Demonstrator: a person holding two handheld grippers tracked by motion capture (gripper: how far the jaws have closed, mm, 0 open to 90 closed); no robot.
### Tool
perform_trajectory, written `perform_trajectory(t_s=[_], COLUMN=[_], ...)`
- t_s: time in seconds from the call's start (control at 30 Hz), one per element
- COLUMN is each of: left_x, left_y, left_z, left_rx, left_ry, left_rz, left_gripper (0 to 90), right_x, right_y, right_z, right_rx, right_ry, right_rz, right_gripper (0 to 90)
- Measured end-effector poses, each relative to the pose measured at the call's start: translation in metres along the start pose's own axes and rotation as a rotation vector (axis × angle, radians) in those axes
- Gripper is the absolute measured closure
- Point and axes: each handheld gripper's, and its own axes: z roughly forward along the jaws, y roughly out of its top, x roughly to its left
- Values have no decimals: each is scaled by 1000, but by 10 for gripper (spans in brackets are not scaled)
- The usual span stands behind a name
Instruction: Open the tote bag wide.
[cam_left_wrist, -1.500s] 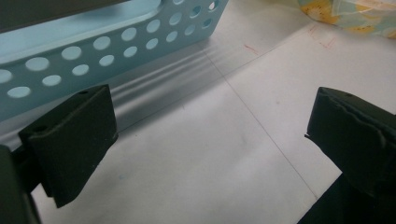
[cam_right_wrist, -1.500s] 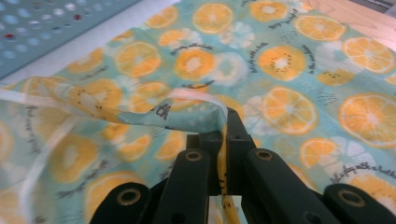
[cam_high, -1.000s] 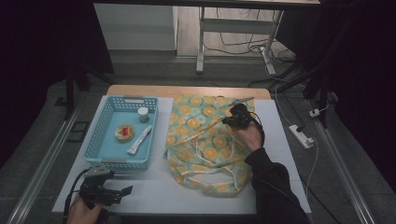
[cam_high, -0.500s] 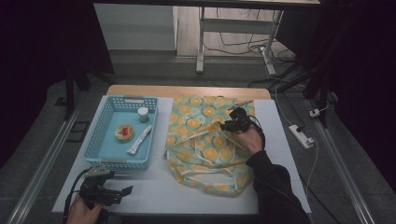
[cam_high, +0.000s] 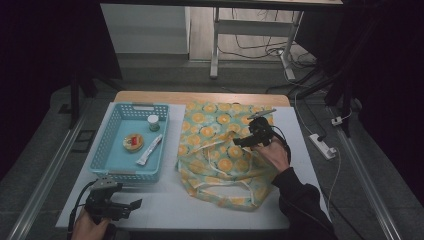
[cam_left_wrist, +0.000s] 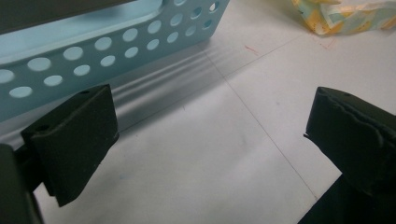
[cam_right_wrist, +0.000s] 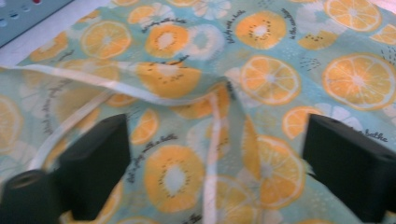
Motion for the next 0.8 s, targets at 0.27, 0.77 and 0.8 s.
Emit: perform_trajectory(t_s=[0.27, 0.77, 0.8], left_x=[0, 1, 1], left_y=[0, 0, 0], left_z=[0, -1, 0], left_rx=[-4, -6, -7], left_ry=[-2, -4, -3], left_rz=[-6, -7, -7], left_gripper=[24, 24, 24], right_x=[25, 71, 73], right_y=[-14, -48, -50], right_z=[-13, -5, -3], right_rx=[-2, 88, 96], right_ry=[54, 91, 89], right_rz=[-80, -154, -158], right_gripper=[0, 0, 0])
